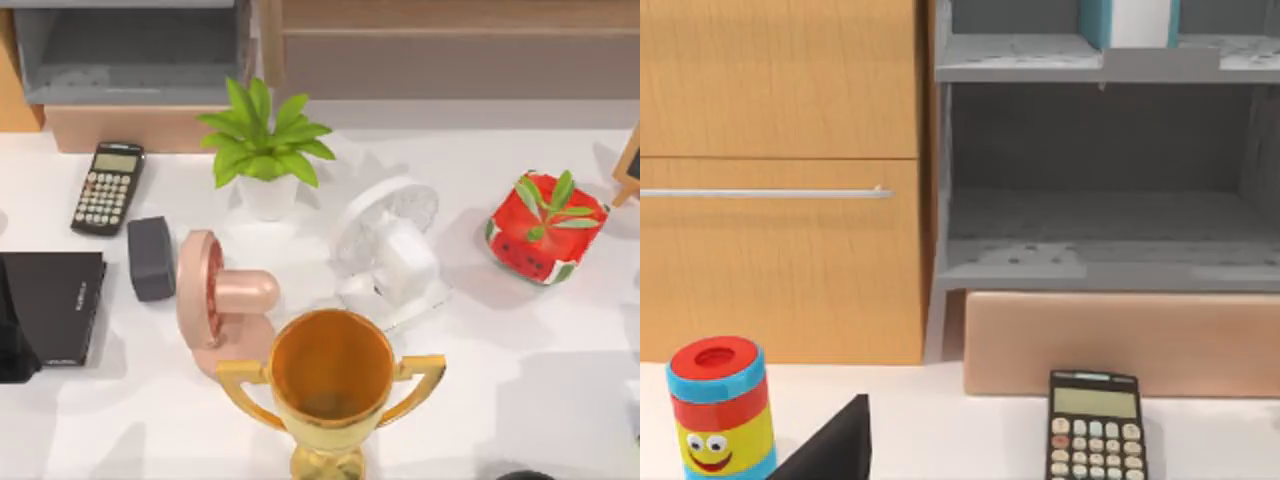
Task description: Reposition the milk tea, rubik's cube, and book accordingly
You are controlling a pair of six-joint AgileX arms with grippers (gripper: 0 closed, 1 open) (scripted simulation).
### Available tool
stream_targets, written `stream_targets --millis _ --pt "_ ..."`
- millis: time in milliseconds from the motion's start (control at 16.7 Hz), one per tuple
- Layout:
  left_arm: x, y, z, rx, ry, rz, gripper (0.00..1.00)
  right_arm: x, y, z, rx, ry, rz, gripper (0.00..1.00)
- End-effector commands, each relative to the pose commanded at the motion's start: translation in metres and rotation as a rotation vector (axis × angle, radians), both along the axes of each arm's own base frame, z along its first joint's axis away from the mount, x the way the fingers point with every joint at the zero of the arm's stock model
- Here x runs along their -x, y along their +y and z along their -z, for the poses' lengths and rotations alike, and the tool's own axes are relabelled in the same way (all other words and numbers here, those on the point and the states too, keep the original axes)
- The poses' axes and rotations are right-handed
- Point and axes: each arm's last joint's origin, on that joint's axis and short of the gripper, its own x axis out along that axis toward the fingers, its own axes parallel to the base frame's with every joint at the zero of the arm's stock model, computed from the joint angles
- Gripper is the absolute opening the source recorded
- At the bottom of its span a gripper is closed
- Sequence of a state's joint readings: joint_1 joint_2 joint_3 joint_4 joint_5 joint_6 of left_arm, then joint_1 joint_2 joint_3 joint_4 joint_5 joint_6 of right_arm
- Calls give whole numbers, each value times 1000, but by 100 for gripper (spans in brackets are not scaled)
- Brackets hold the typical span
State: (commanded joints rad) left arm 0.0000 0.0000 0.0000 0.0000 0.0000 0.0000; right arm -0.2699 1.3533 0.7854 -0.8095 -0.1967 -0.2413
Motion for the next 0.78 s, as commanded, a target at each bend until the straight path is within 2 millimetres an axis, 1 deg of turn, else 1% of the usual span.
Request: stream_targets --millis 180,360,540,780 --pt "0 0 0 0 0 0 100 16 34 -15 64 133 -182 100" --pt "0 0 0 0 0 0 100 29 59 -27 137 196 -337 100" --pt "0 0 0 0 0 0 100 35 70 -33 183 206 -419 100" --pt "0 0 0 0 0 0 100 35 71 -34 188 203 -427 100"
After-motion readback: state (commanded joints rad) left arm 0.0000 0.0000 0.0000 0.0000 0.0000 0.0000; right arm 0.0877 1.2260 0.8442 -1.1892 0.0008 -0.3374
